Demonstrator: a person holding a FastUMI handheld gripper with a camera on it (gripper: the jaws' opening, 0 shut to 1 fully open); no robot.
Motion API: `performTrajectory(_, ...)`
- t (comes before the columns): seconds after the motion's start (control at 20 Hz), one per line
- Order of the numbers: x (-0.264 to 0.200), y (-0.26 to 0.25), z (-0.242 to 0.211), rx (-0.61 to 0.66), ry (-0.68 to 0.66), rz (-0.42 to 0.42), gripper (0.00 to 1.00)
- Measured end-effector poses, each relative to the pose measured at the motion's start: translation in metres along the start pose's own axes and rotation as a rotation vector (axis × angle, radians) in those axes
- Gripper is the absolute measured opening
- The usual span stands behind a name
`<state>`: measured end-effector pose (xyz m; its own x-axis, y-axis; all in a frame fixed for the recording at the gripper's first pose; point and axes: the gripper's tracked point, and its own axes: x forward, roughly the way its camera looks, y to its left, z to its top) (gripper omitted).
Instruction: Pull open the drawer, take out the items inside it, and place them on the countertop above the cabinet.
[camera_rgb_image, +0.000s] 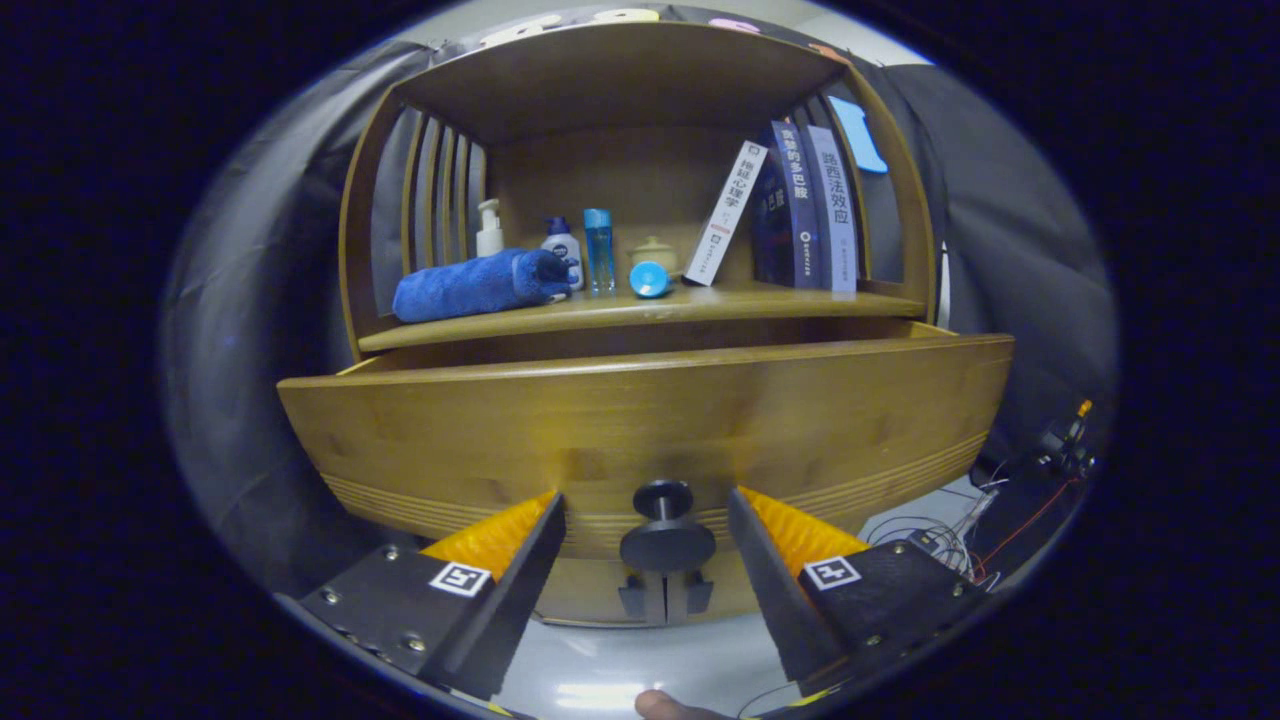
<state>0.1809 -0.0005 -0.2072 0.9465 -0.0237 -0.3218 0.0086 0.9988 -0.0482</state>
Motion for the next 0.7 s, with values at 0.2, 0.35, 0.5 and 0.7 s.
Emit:
performTrajectory(0.2, 0.007, -0.001, 0.003, 0.001, 0.012, 0.014, 0.98)
performTrajectory(0.35, 0.015, -0.001, 0.005, -0.001, 0.029, 0.012, 0.98)
performTrajectory(0.5, 0.025, 0.001, 0.009, 0.002, 0.041, 0.003, 0.98)
performTrajectory(0.7, 0.041, 0.007, 0.005, 0.018, 0.101, -0.003, 0.98)
